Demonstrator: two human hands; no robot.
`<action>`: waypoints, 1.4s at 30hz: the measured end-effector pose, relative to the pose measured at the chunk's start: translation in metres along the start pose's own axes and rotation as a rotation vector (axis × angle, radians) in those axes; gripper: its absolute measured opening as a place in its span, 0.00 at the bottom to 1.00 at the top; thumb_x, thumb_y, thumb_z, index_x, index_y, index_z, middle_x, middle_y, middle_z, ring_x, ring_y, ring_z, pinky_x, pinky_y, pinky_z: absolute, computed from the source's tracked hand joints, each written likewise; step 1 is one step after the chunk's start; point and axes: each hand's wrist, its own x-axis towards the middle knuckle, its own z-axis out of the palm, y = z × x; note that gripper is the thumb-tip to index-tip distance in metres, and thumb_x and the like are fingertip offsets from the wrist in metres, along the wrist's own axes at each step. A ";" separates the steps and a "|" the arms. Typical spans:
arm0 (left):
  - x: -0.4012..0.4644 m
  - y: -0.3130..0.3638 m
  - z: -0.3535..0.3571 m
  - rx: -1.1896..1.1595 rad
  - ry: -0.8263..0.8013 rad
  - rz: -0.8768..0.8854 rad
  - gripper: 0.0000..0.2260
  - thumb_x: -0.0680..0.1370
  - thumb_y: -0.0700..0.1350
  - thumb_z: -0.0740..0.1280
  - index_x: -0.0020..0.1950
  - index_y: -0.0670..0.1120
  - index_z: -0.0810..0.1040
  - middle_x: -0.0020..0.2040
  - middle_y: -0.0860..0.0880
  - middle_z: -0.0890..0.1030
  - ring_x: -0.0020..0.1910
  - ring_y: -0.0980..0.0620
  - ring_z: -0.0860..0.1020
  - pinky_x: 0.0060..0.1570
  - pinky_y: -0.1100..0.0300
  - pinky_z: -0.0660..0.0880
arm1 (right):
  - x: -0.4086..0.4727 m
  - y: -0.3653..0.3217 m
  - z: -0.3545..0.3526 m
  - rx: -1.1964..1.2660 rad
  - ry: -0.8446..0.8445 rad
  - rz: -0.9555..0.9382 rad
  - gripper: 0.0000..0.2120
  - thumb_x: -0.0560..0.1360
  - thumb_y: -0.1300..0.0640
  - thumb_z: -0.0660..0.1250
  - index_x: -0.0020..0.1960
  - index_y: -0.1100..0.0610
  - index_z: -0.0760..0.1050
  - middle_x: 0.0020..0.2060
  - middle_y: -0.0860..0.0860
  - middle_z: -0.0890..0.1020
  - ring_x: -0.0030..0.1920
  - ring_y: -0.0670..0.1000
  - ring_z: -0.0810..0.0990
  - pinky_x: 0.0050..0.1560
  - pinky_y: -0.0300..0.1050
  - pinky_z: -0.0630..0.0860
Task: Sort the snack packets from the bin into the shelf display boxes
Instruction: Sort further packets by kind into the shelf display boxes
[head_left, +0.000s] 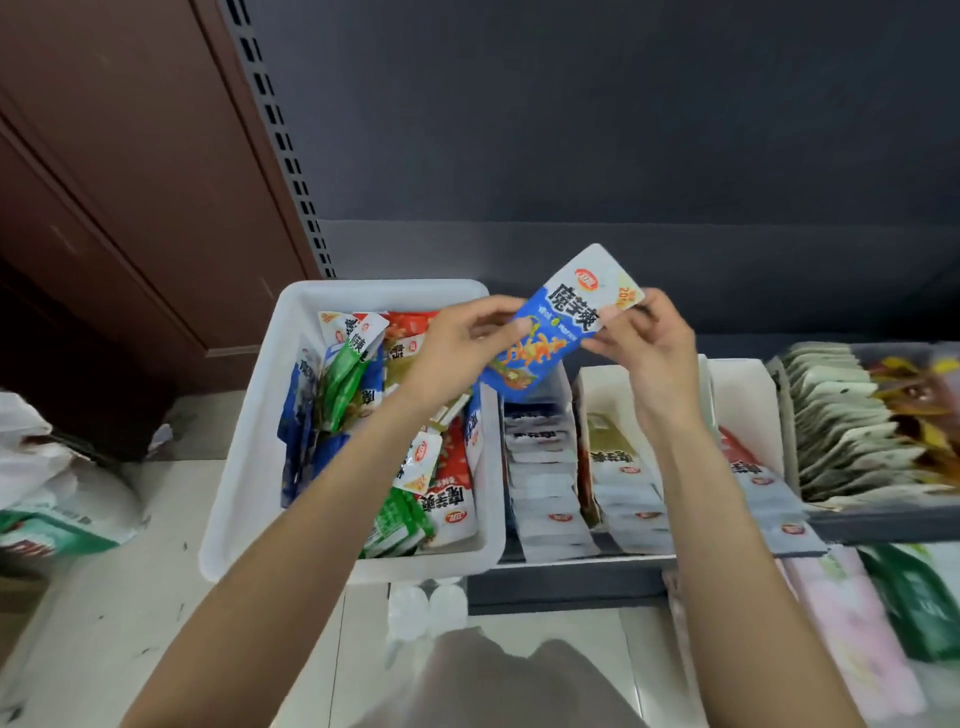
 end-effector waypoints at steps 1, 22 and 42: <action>0.007 -0.003 0.007 0.072 0.002 0.051 0.06 0.76 0.39 0.68 0.50 0.49 0.80 0.41 0.57 0.82 0.41 0.61 0.80 0.45 0.64 0.77 | 0.002 0.001 -0.006 -0.003 0.030 -0.032 0.05 0.78 0.66 0.63 0.46 0.57 0.71 0.38 0.48 0.83 0.40 0.44 0.82 0.41 0.39 0.79; -0.065 -0.076 -0.033 0.763 0.401 0.256 0.10 0.76 0.51 0.65 0.52 0.48 0.80 0.42 0.56 0.81 0.43 0.54 0.78 0.39 0.59 0.76 | -0.011 0.023 0.007 -1.109 -0.185 -0.459 0.14 0.72 0.69 0.64 0.53 0.56 0.82 0.48 0.50 0.83 0.51 0.53 0.75 0.49 0.44 0.71; -0.137 -0.101 -0.102 1.024 0.428 -0.192 0.08 0.73 0.47 0.70 0.51 0.51 0.80 0.47 0.54 0.82 0.44 0.51 0.80 0.40 0.59 0.74 | -0.044 0.119 0.162 -1.132 -0.804 -0.876 0.06 0.68 0.59 0.75 0.45 0.54 0.84 0.47 0.50 0.83 0.52 0.54 0.77 0.51 0.47 0.74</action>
